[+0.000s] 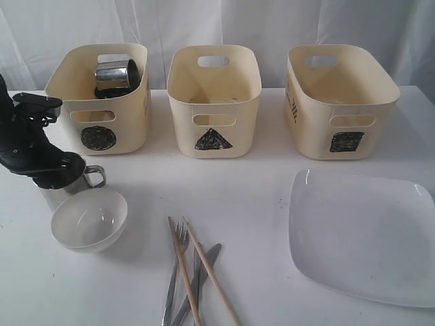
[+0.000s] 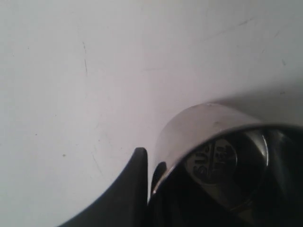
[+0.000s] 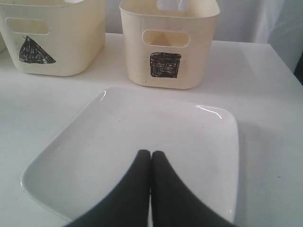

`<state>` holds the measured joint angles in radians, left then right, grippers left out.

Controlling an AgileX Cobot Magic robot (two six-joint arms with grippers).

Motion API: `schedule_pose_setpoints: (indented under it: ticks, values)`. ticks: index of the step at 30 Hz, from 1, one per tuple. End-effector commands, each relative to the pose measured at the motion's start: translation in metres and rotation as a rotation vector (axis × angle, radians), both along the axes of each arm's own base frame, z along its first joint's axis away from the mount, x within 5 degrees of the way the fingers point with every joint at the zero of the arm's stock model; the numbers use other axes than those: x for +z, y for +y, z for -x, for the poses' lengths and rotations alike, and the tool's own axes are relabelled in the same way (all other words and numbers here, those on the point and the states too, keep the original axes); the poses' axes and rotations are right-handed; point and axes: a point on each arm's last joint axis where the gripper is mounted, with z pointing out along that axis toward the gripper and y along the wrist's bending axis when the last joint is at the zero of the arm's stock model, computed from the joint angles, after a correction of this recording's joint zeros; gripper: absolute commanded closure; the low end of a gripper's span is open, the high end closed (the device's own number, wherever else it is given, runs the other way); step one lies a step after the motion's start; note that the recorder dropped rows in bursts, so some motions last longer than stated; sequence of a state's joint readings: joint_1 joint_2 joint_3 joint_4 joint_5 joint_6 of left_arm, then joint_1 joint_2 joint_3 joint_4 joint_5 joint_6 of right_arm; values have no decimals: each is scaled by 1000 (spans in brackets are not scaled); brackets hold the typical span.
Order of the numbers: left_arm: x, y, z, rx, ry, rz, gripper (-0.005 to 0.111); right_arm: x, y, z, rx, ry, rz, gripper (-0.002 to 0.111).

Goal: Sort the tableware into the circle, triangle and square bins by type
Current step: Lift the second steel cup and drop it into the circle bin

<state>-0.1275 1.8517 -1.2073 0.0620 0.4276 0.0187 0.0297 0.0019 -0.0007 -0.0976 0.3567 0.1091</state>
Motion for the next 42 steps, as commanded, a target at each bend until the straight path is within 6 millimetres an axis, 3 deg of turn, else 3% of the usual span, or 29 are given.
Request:
schedule_pose_setpoints:
  ticks: [1,14,23,28,33,34,36,37,40,42]
  values:
    - [10,7,11,-18,47,-78,107,1,0,0,-6,-9,5,108]
    - [100,20,41,38,-198,-129,107,1,0,0,-6,-9,5,108]
    - [131,23,63,54,-255,-119,107,1,0,0,-6,-9,5,108]
    - [144,21,64,57,-349,-74,107,1,0,0,-6,-9,5,108]
    - [172,11,45,29,-718,40,107,1,0,0,-6,-9,5,108]
    - [183,7,32,5,-916,84,107,1,0,0,-6,-9,5,108]
    - [189,2,14,-48,-1146,111,107,1,0,0,-6,-9,5,108]
    - [186,0,6,-64,-1175,104,107,1,0,0,-6,-9,5,108]
    - [150,-4,-44,-123,-1094,8,107,1,0,0,-6,-9,5,108]
    - [138,-4,-71,-124,-1091,-2,107,1,0,0,-6,-9,5,108]
